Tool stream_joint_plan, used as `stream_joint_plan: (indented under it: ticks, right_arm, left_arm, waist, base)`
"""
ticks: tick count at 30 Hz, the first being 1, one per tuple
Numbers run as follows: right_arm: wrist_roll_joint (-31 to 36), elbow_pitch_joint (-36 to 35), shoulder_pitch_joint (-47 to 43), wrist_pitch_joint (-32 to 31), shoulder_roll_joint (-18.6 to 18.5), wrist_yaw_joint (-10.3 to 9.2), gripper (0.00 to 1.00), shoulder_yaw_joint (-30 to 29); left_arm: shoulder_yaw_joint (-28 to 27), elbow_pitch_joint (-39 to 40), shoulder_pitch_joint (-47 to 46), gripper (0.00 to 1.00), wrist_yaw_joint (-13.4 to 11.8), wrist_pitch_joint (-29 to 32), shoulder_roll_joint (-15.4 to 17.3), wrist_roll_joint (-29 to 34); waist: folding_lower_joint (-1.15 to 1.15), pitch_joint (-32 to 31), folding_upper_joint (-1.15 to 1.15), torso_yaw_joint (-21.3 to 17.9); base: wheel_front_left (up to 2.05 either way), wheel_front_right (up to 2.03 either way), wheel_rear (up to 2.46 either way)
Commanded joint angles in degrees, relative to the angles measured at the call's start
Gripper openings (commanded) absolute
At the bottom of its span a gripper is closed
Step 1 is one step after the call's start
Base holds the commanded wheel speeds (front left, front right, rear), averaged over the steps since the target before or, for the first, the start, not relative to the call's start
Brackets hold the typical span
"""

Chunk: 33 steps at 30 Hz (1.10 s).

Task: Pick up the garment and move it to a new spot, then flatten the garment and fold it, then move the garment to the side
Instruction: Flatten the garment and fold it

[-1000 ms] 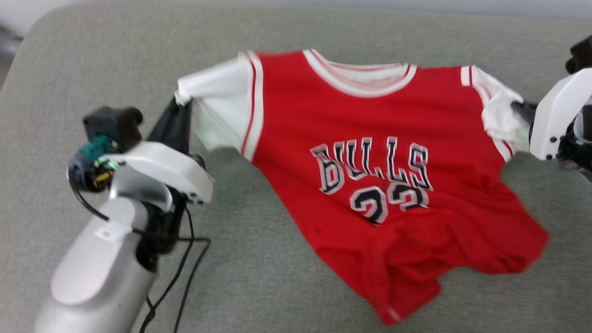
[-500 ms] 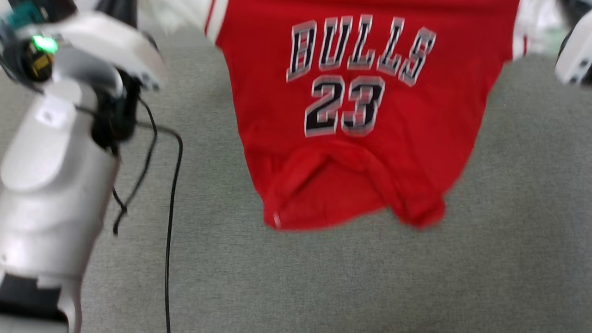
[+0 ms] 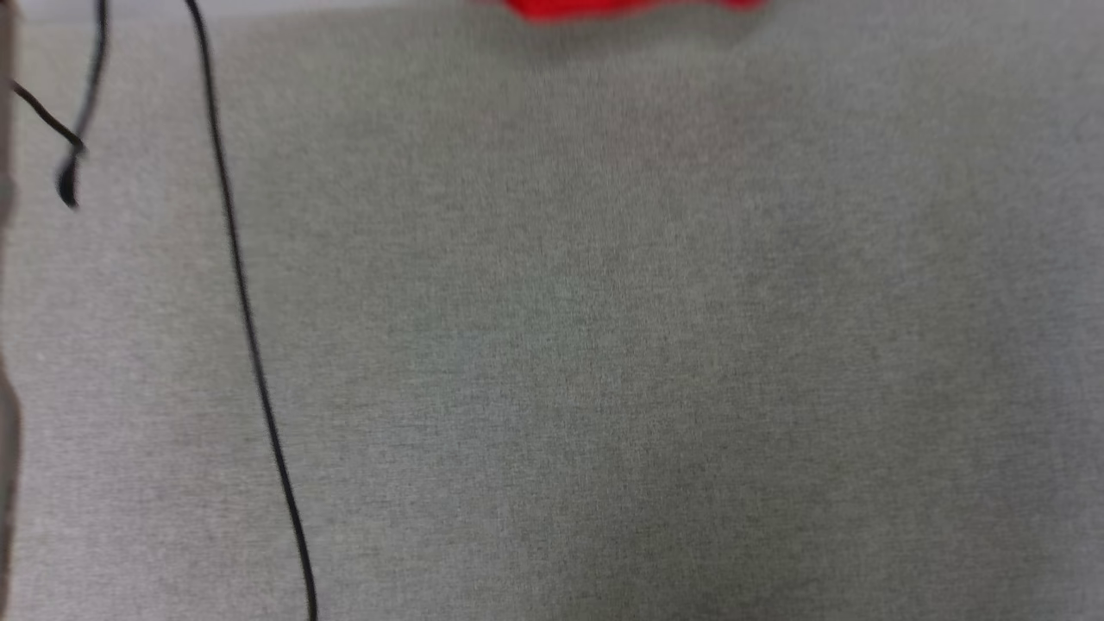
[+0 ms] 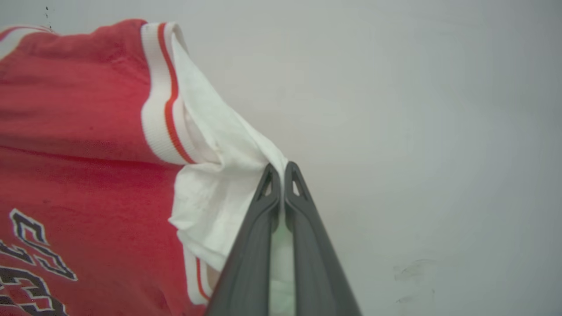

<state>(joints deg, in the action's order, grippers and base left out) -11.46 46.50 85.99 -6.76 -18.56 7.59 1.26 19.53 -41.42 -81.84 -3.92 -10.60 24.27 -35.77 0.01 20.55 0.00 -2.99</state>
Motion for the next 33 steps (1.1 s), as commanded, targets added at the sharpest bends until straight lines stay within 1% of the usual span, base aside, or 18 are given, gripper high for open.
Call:
stream_joint_plan:
  ticks: [1, 4, 9, 14, 17, 20, 25, 26, 33]
  right_arm:
    - [0.4, 0.7, 1.9, 0.6, -0.4, -0.17, 0.00, 0.2]
    - [0.2, 1.9, 4.5, 1.8, 0.0, -0.17, 0.00, 1.1]
    - [-1.2, 3.9, 5.8, 3.5, 1.2, -0.16, 0.00, 2.9]
    - [-3.6, 5.8, 3.7, 5.3, 2.8, -0.15, 0.00, 5.9]
    - [-5.2, 6.0, 1.8, 6.2, 2.9, -0.15, 0.00, 8.6]
    - [-7.7, 5.1, -1.5, 7.3, 3.0, -0.15, 0.00, 11.6]
    - [-12.5, 2.2, -11.1, 9.2, 1.5, -0.15, 0.00, 16.2]
    - [-12.5, 2.2, -11.1, 9.2, 1.5, -0.15, 0.00, 16.2]
    - [-19.9, -3.8, -30.4, 11.6, -1.9, -0.15, 0.00, 19.3]
  left_arm:
    - [-0.4, -1.0, -2.1, 0.00, 0.2, -0.3, 1.2, 0.5]
    - [-0.3, -2.3, -4.8, 0.00, 1.0, -0.6, 1.4, 0.7]
    - [0.5, -4.0, -5.2, 0.00, 2.6, -0.9, 0.0, 0.1]
    - [1.6, -6.1, -2.8, 0.00, 4.3, -1.3, -0.8, 0.1]
    - [1.9, -6.6, -1.5, 0.00, 4.8, -1.9, -1.4, -0.3]
    - [1.6, -7.0, 1.5, 0.00, 5.3, -2.5, -1.5, -1.0]
    - [0.5, -5.4, 10.4, 0.00, 5.8, -3.6, -1.4, -3.1]
    - [0.5, -5.4, 10.4, 0.00, 5.8, -3.6, -1.4, -3.1]
    - [-2.3, 1.7, 30.6, 0.00, 4.7, -4.6, -0.5, -4.8]
  waist:
    - [-0.01, 2.8, 0.00, -0.3]
    - [-0.01, 5.7, 0.00, -0.2]
    - [-0.01, 10.1, 0.00, 0.4]
    - [-0.01, 12.9, 0.00, 0.4]
    - [-0.01, 13.5, 0.00, 0.4]
    - [-0.01, 12.8, 0.00, 0.2]
    - [-0.01, 9.5, 0.00, 0.0]
    - [-0.01, 9.5, 0.00, 0.0]
    - [-0.01, 1.1, 0.00, 0.5]
  base:
    - [0.00, 0.00, 0.00]
    - [0.00, 0.00, 0.00]
    - [0.00, 0.00, 0.00]
    - [0.00, 0.00, 0.00]
    - [0.00, 0.00, 0.00]
    - [0.00, 0.00, 0.00]
    - [0.00, 0.00, 0.00]
    - [0.00, 0.00, 0.00]
    - [0.00, 0.00, 0.00]
